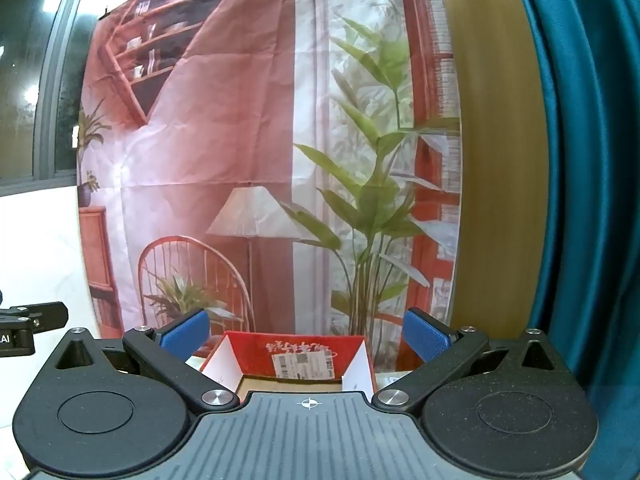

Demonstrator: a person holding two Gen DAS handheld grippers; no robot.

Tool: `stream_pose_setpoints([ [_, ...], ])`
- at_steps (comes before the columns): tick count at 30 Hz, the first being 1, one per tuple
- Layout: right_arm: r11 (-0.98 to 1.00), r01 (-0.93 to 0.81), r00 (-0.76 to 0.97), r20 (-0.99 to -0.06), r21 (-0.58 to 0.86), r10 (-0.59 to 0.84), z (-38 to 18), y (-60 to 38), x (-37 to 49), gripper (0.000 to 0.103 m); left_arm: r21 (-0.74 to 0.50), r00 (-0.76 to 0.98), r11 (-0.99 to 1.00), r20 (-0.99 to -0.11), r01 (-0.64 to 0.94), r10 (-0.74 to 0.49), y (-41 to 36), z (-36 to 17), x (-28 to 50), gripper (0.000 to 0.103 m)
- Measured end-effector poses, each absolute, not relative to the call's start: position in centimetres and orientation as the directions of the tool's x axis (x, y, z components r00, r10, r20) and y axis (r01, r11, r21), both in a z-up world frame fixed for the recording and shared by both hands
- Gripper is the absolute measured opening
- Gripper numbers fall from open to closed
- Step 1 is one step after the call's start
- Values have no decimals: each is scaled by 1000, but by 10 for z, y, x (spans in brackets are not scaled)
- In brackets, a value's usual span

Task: Organize soft objects

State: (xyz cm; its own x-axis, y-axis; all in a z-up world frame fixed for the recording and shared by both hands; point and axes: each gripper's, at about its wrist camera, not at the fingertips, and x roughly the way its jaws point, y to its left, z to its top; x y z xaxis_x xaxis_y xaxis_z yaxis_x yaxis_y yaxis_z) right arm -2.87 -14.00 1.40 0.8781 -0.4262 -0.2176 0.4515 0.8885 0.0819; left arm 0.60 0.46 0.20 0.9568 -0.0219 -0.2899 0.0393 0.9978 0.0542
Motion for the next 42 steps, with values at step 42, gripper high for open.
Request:
stream_pose_setpoints([
  [42, 888, 451, 879, -218, 86, -425, 14, -141, -29, 103, 45, 955, 998, -297, 35, -20, 4, 1, 7, 103],
])
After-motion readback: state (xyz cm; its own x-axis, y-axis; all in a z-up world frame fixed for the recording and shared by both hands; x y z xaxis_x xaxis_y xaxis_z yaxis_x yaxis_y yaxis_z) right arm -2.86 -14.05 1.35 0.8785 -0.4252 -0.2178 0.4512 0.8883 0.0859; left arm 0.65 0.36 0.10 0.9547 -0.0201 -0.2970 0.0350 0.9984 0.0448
